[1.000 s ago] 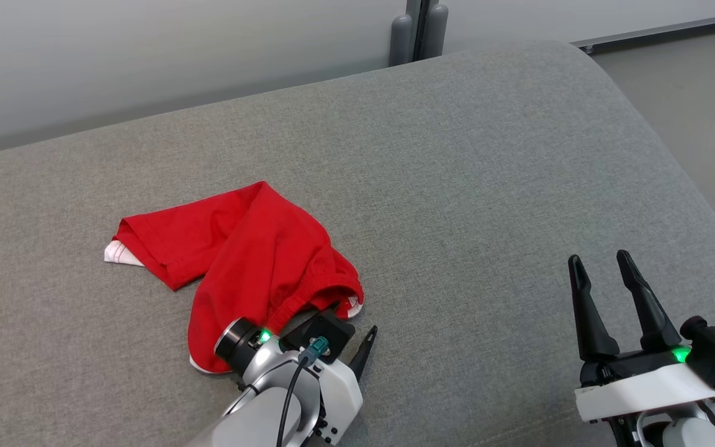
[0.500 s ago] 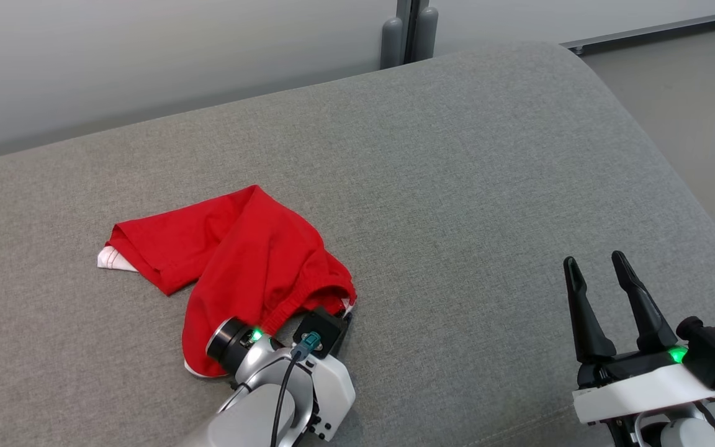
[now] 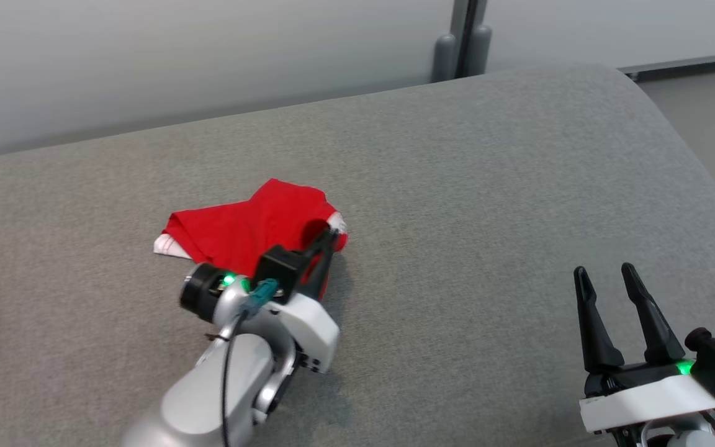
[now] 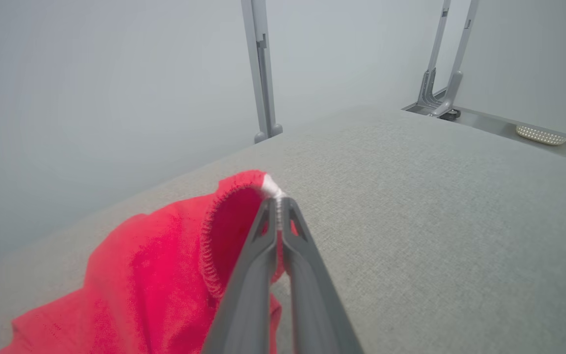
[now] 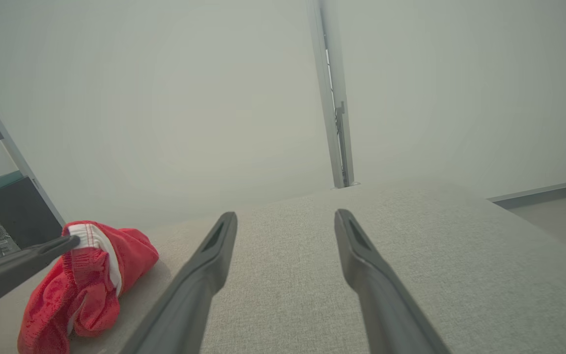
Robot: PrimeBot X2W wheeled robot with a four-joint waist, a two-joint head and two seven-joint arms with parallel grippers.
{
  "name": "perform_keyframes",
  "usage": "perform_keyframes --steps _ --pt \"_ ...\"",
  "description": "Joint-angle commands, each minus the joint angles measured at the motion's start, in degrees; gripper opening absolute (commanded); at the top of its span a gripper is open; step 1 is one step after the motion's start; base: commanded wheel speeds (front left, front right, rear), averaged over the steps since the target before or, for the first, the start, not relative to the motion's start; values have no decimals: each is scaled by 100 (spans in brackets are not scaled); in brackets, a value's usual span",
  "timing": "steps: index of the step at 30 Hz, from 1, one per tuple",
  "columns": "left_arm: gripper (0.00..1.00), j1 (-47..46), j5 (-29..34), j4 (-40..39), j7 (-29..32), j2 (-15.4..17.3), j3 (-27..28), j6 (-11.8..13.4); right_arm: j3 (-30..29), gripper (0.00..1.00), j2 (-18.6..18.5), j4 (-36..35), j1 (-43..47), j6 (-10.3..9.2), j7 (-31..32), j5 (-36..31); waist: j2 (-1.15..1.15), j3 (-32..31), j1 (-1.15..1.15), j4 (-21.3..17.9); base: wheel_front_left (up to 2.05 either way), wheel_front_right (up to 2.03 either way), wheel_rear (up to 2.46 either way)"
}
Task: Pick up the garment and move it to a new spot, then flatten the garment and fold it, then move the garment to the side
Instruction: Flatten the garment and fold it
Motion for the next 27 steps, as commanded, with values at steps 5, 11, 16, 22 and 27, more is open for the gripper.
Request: perform_keyframes --steps 5,11,16,22,27 --pt "0 787 483 -1544 -76 1222 1186 421 108 100 -22 -56 67 9 -77 17 0 -220 0 919 0 0 0" --pt "0 1516 544 -2472 -76 1819 1730 736 125 100 -10 -53 65 9 -77 16 0 -324 0 1403 0 0 0" --pt "0 2122 477 -3149 -76 2210 2092 1138 289 100 0 26 115 9 -77 72 0 -413 0 1735 0 0 0" --pt "0 2660 385 -3570 83 2488 2263 1507 879 100 -83 485 -69 9 -77 428 0 -458 0 2034 0 0 0" --pt "0 2848 297 -3769 120 2486 2297 1590 1751 100 -194 1341 -669 9 -77 926 0 -429 0 2202 0 0 0"
